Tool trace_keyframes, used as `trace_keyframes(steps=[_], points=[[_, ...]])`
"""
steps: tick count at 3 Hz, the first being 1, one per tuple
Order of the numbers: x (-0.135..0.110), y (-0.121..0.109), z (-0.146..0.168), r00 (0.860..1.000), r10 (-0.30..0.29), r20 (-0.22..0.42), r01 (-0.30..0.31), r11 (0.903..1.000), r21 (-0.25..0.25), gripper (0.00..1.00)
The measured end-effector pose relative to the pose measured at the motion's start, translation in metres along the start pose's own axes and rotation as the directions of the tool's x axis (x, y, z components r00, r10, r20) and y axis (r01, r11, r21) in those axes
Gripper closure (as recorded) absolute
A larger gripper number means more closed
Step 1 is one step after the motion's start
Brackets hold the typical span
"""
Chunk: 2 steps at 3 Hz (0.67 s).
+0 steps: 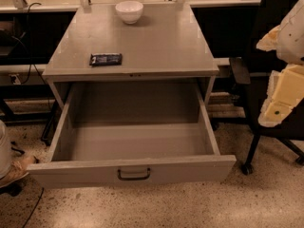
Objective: Place rxbar blueberry into top drawer
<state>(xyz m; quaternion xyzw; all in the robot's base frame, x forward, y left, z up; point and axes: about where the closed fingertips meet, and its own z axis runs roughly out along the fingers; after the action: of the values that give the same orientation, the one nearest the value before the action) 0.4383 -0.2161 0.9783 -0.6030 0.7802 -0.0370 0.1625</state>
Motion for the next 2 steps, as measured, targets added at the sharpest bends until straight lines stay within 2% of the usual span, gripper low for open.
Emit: trace_keyframes(steps=[1, 2], points=[[0.0, 0.0, 0.0, 1.0, 0.0, 0.0, 0.0, 1.0, 0.0, 0.0], [-0.015, -0.025, 0.012, 0.999, 0.006, 0.054, -0.007, 0.9999, 0.011, 0.0]])
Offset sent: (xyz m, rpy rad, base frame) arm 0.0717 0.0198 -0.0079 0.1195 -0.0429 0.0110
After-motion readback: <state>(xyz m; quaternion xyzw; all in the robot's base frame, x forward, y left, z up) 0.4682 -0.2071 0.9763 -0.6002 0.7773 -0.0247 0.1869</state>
